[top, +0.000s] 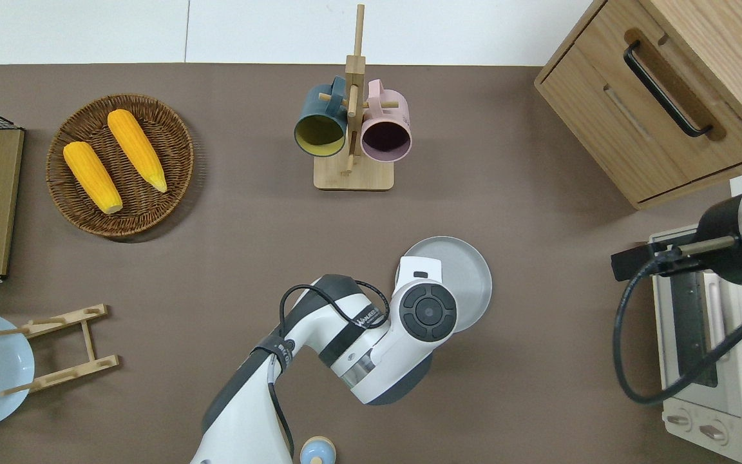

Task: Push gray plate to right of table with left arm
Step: 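Push the gray plate with the left gripper away from the dish rack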

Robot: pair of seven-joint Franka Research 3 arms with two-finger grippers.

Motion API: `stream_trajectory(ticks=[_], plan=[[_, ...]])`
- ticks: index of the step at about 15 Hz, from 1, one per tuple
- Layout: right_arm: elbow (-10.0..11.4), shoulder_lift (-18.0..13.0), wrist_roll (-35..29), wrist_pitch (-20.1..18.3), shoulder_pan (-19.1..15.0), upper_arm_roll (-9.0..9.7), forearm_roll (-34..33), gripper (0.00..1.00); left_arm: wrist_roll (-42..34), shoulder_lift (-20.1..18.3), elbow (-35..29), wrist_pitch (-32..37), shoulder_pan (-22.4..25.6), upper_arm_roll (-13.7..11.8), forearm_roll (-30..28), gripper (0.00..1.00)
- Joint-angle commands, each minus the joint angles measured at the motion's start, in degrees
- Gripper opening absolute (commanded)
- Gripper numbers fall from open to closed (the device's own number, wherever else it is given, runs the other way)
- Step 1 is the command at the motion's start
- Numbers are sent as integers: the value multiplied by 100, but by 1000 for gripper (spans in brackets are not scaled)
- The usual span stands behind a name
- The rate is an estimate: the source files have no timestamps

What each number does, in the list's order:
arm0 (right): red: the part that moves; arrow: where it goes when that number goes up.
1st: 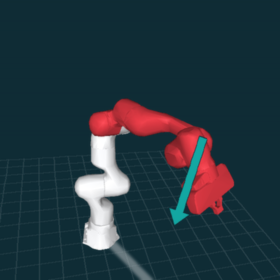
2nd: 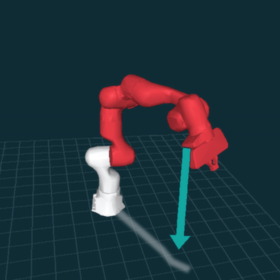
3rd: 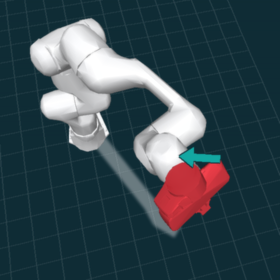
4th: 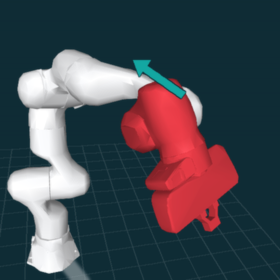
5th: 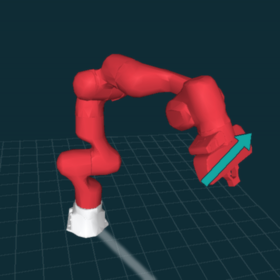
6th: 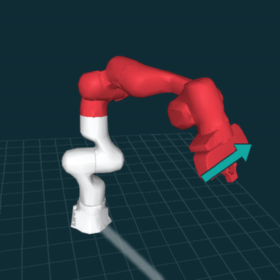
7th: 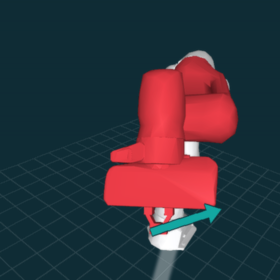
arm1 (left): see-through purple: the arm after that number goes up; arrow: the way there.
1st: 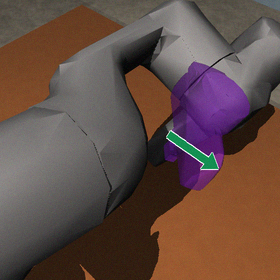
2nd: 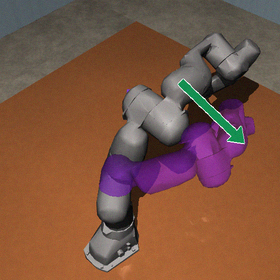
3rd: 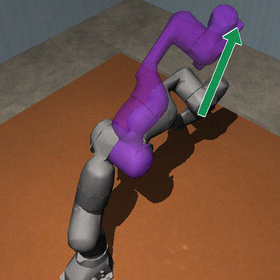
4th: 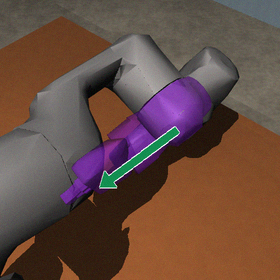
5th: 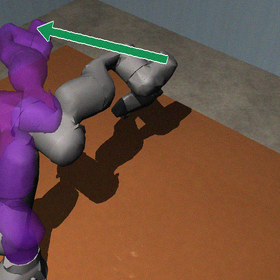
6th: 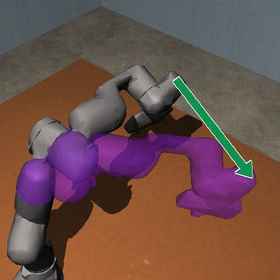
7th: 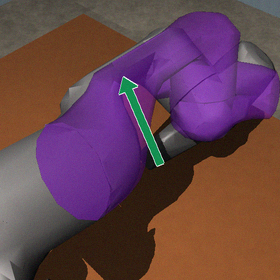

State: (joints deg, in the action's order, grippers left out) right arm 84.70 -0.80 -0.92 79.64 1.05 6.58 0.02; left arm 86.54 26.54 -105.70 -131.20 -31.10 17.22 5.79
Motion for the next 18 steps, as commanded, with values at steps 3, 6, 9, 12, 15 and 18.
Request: stream_trajectory(ticks=[3, 6, 9, 12, 15, 18], plan=[[-50, -17, -75, -89, -114, 89, 25, 983, -347, 316, 717, 892, -28, -43, 168, 995], [-50, -17, -75, -89, -114, 98, 33, 983, -392, 282, 840, 1122, 7, 10, 98, 995], [-50, -17, -75, -89, -114, 98, 33, 983, -410, 238, 1121, 1631, 7, 19, 10, 995], [-50, -17, -75, -89, -114, 89, 25, 983, -785, -51, 1245, 2088, 112, 19, -270, 995], [-50, -17, -75, -89, -114, 89, 33, 983, -1944, -622, 1245, 2746, 472, -8, -728, 995], [-50, -17, -75, -89, -114, 89, 33, 983, -2798, -1141, 1245, 3345, 946, -8, -764, 995]])
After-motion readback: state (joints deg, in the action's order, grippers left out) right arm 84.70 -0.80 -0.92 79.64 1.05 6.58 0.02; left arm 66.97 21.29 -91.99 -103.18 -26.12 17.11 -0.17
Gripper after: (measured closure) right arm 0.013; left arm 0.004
